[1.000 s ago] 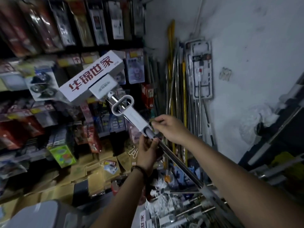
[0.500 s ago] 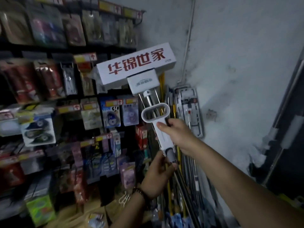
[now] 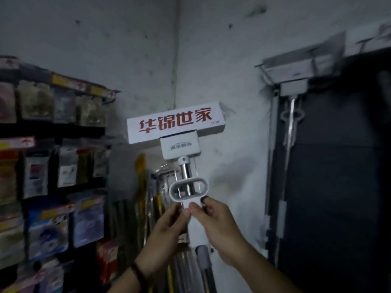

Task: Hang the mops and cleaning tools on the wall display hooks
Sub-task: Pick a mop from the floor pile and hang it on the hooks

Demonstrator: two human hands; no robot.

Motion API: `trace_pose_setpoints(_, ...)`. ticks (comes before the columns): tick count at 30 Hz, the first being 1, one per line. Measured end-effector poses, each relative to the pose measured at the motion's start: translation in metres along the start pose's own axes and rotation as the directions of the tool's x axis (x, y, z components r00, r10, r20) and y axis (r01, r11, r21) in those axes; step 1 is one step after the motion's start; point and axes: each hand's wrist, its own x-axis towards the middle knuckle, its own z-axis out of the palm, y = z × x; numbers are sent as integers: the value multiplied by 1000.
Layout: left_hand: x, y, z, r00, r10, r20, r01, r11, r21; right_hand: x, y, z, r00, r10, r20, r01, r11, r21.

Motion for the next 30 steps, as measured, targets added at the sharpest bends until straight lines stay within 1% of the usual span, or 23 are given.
trace_pose_setpoints(4,22,21,27,998,26,57,-25,999,-21,10,-27,-36,1000,-1,-18,1,1000,-13)
trace_pose_setpoints(7,38,42,52,995,54,85,-51,998,-33,21,-50,-58,998,-56,-38,53,996,-77)
trace_pose_setpoints(10,62,60,74,990,78,114,-70,995,-71,36,-77,-79,990,-103,-93,89,986,-140)
trace_pose_setpoints(13,91,77,93,983,120,140,-112,992,-65,54,-101,-100,979,-151,-137,123,973,-195)
trace_pose_setpoints(16,125,98,113,961,171,215,-166,985,-43,77,-123,-120,955,-228,-191,172,947,-271)
trace_pose_setpoints(20,177,125,143,935,228,271,-236,972,-3,117,-148,-153,928,-287,-239,211,931,-298)
trace_pose_setpoints(23,213,146,166,918,268,294,-279,960,-3,149,-167,-179,915,-309,-258,215,917,-337)
trace_pose_setpoints(27,256,159,195,914,261,311,-267,963,-24,189,-186,-214,903,-326,-281,194,892,-409)
trace_pose_setpoints(30,286,161,218,917,260,301,-265,964,-26,216,-189,-238,881,-344,-325,186,883,-431)
